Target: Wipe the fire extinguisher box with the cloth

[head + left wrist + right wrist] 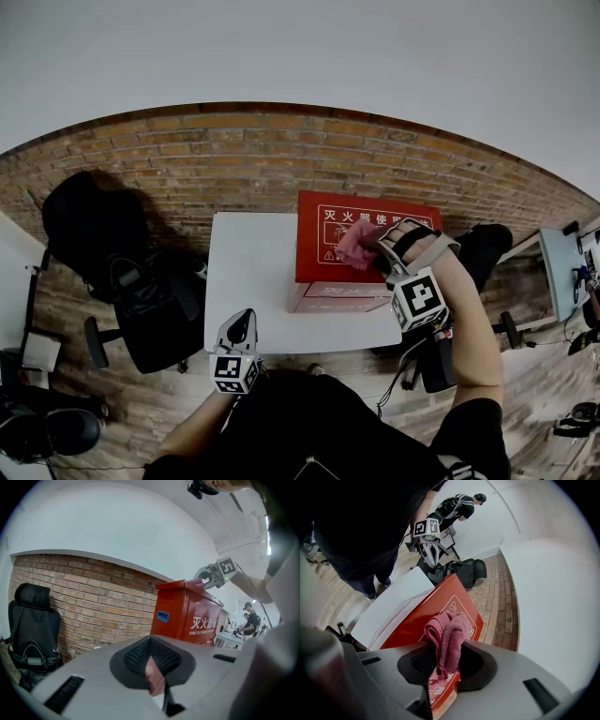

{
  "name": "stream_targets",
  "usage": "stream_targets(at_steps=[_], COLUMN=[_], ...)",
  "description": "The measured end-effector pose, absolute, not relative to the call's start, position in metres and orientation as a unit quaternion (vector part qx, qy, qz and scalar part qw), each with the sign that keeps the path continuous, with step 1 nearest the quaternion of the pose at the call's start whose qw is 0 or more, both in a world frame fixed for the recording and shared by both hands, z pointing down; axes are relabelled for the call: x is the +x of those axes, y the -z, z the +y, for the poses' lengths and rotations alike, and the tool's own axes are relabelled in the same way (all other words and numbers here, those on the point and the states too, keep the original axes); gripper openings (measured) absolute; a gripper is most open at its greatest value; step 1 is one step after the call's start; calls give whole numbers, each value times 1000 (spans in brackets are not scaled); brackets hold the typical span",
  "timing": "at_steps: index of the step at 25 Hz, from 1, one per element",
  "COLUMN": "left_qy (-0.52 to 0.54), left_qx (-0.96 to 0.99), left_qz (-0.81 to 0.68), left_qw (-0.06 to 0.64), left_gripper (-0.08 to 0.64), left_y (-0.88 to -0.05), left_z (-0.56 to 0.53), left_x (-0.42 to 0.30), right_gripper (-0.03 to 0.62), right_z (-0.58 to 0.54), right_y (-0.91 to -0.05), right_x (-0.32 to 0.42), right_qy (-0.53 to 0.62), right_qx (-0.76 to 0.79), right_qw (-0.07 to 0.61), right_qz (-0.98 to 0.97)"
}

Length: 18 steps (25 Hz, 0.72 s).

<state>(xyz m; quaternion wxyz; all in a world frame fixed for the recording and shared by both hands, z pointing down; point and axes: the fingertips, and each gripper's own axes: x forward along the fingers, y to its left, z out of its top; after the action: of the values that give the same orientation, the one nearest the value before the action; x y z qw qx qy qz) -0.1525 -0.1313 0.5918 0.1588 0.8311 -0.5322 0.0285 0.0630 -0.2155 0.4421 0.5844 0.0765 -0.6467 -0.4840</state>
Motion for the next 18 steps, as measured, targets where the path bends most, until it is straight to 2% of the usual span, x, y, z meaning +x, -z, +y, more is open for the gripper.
stream_targets(at_steps=[18], left_qy=[-23], left_qx=[825], left_qz=[-541], left_qw=[165], left_gripper=[18], left_y=[-595], left_z=[-129], left_x=[-177], right_gripper=[108], right_z=[-214], right_y=[-442], right_x=[14], right_qy=[502], right_qx=[57], right_qw=[567], right_qz=[-650])
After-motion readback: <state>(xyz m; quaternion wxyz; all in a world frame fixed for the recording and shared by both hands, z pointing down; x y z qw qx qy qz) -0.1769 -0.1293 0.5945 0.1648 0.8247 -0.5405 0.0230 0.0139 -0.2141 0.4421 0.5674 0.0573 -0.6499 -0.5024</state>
